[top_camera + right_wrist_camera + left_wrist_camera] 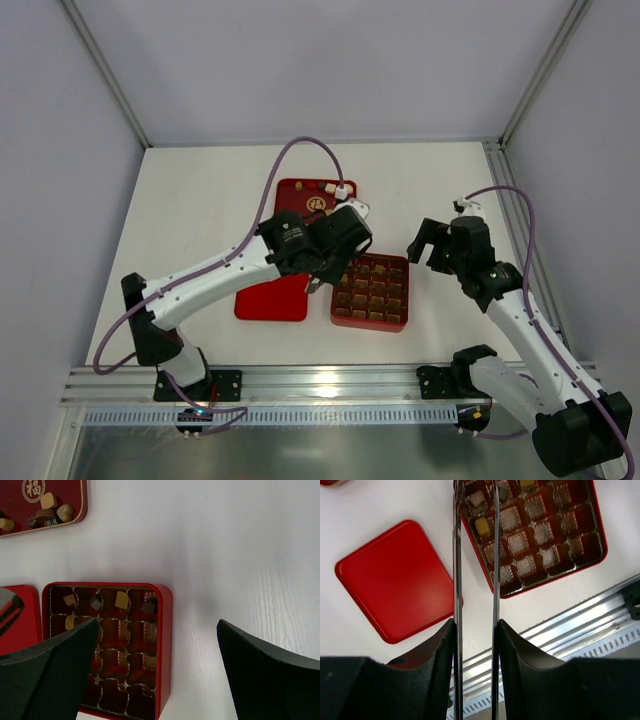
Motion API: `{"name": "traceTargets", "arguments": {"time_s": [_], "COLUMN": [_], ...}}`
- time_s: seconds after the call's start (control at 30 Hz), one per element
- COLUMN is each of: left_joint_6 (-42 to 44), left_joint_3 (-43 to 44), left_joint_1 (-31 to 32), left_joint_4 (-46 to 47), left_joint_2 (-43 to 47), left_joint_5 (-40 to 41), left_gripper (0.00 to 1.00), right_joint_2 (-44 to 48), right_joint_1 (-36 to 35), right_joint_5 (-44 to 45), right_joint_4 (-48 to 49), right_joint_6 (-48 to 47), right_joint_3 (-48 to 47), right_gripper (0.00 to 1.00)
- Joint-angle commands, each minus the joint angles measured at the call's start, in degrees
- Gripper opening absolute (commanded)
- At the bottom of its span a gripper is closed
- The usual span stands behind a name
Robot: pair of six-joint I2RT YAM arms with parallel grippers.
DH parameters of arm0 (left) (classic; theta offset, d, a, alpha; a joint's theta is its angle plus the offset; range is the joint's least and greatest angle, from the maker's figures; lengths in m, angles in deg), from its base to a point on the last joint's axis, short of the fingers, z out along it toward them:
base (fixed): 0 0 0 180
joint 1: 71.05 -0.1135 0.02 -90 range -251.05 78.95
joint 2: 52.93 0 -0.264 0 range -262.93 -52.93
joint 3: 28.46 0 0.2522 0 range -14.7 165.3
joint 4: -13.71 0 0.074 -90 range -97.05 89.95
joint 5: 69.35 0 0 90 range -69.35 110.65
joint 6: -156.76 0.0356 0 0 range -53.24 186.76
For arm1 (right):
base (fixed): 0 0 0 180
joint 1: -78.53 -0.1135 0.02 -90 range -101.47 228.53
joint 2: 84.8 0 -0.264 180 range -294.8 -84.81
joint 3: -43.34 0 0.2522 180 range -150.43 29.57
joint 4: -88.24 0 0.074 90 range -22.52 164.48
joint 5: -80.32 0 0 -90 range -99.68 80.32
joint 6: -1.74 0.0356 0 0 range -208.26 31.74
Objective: Pack the chocolate
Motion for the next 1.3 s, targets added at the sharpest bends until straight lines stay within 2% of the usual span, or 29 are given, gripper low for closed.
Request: {"name": "traceTargets", "arguments": {"time_s": [0.0,0.27,0.47,0.73,0.9,1.27], "left_joint_6": [2.1,9.7,13.5,15.9,16.2,17.6], "left_joint_3": [5.4,13.6,22.7,28.7,27.7,22.1], "left_joint_1": [-4.4,-18.8,-23.1,-24.3,-24.3,-24.3], "left_joint_4": [-0.4,2.9,0.9,-1.3,-1.5,-1.0], "left_joint_2": [0.2,-8.3,-18.0,-26.2,-28.1,-25.3], "left_joint_5": [5.0,0.1,-3.9,-8.0,-8.0,-8.6], "left_gripper": [0.38,0.39,0.42,0.44,0.45,0.46], "right_joint_2": [-0.8,-2.1,-2.0,-2.1,-2.0,-2.4], "right_joint_1": [0.2,0.2,0.3,0.2,0.2,0.2], "right_joint_5": [-0.6,-1.9,-2.1,-2.6,-2.6,-2.8], "right_joint_4": [2.2,2.2,1.9,2.4,2.3,2.6], "right_joint_6": [-0.4,-1.2,-1.7,-1.4,-1.7,-1.7], "right_joint_3": [-1.5,-2.5,-2.5,-1.8,-1.8,-1.4], "right_gripper": [1.00,1.00,1.00,1.00,1.00,1.00]}}
